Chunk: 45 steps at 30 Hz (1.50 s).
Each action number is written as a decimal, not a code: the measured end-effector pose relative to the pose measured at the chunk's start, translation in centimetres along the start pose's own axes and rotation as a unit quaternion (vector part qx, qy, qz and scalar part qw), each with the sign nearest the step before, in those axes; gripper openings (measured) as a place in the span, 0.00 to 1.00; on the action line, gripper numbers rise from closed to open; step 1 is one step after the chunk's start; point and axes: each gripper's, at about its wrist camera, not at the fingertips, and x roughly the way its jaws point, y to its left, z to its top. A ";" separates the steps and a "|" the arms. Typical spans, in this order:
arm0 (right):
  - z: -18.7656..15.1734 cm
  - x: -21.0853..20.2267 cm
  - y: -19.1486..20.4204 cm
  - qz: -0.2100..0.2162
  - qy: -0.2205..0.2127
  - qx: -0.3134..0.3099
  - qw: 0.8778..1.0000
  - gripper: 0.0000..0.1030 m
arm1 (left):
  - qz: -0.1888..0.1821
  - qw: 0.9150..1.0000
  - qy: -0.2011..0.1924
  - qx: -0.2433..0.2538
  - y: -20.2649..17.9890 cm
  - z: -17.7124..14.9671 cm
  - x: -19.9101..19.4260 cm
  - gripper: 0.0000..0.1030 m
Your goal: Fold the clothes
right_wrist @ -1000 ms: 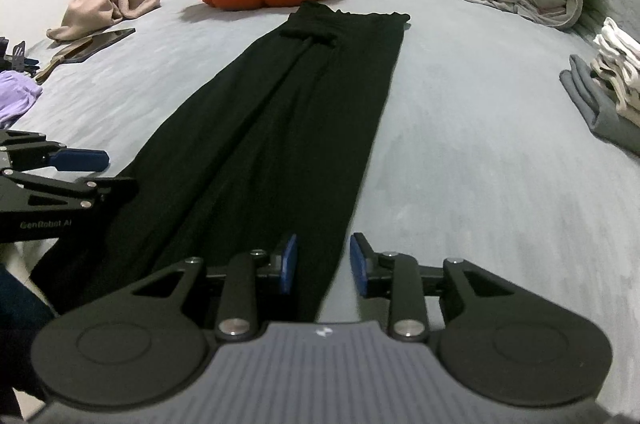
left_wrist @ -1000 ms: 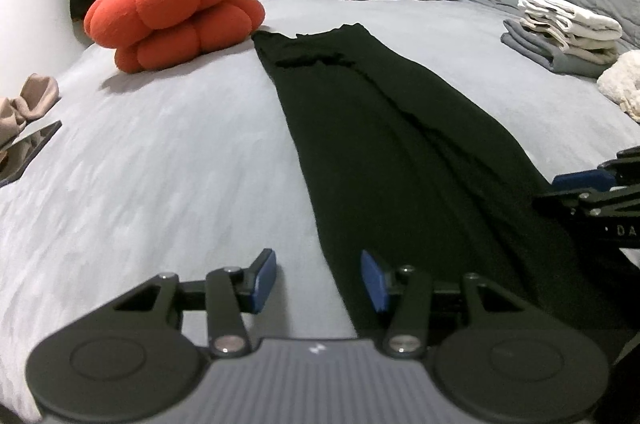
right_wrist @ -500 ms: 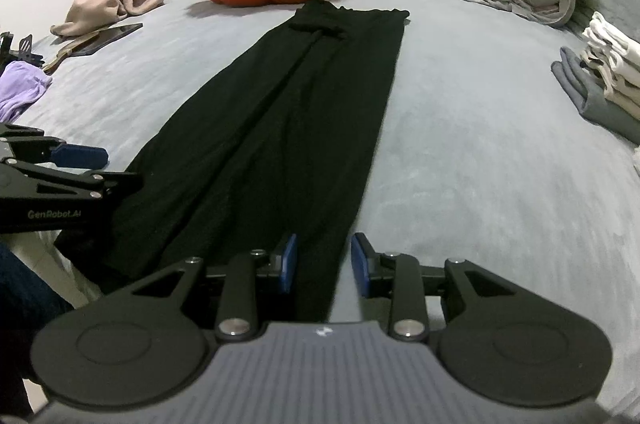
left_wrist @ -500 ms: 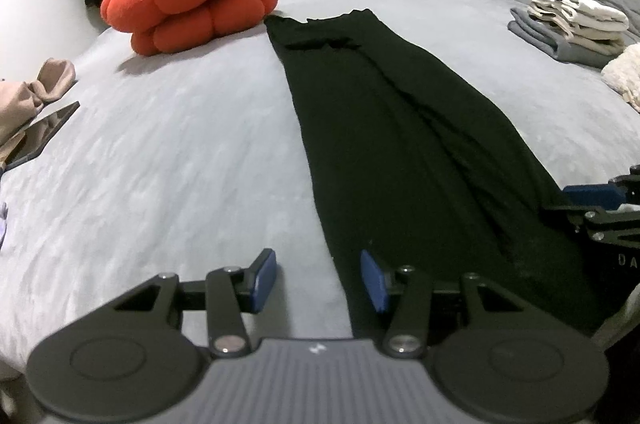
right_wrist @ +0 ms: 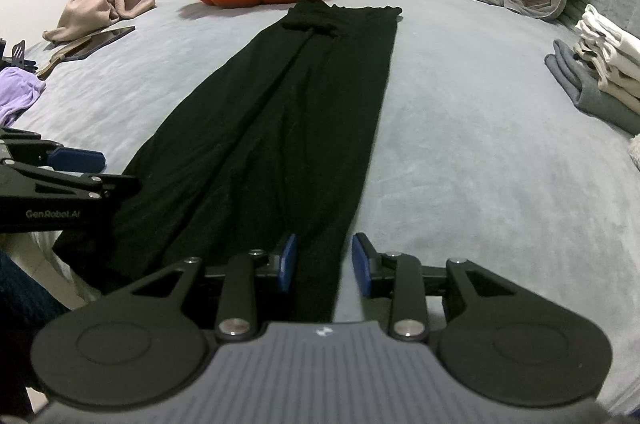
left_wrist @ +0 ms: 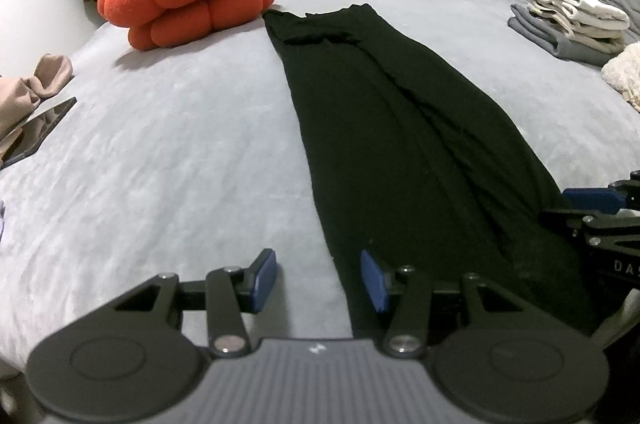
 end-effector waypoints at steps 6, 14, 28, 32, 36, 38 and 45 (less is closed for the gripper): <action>-0.7 -0.9 0.5 -0.007 -0.005 -0.008 1.000 0.35 | -0.017 1.000 -0.001 -0.005 0.4 -1.2 -1.4 0.48; -1.8 -2.5 1.1 -0.010 -0.009 -0.025 1.000 0.37 | -0.031 0.999 -0.009 0.002 0.3 -3.3 -3.4 0.48; -3.7 -5.6 2.0 0.002 -0.036 -0.084 0.996 0.40 | -0.072 0.997 -0.015 0.013 0.6 -5.4 -5.7 0.48; -4.1 -5.9 3.0 0.021 -0.040 -0.121 0.992 0.43 | -0.085 0.995 -0.026 0.037 -0.2 -5.6 -6.2 0.50; -3.6 -5.1 2.6 0.019 -0.019 -0.091 0.996 0.43 | -0.085 0.995 -0.020 0.039 -0.5 -5.4 -5.8 0.50; -3.6 -4.9 2.5 0.010 -0.011 -0.073 0.997 0.43 | -0.086 0.995 -0.019 0.038 -0.5 -5.3 -5.5 0.51; -3.6 -4.7 2.9 -0.011 0.000 -0.066 0.998 0.44 | -0.085 0.996 -0.015 0.036 -1.0 -5.6 -4.8 0.53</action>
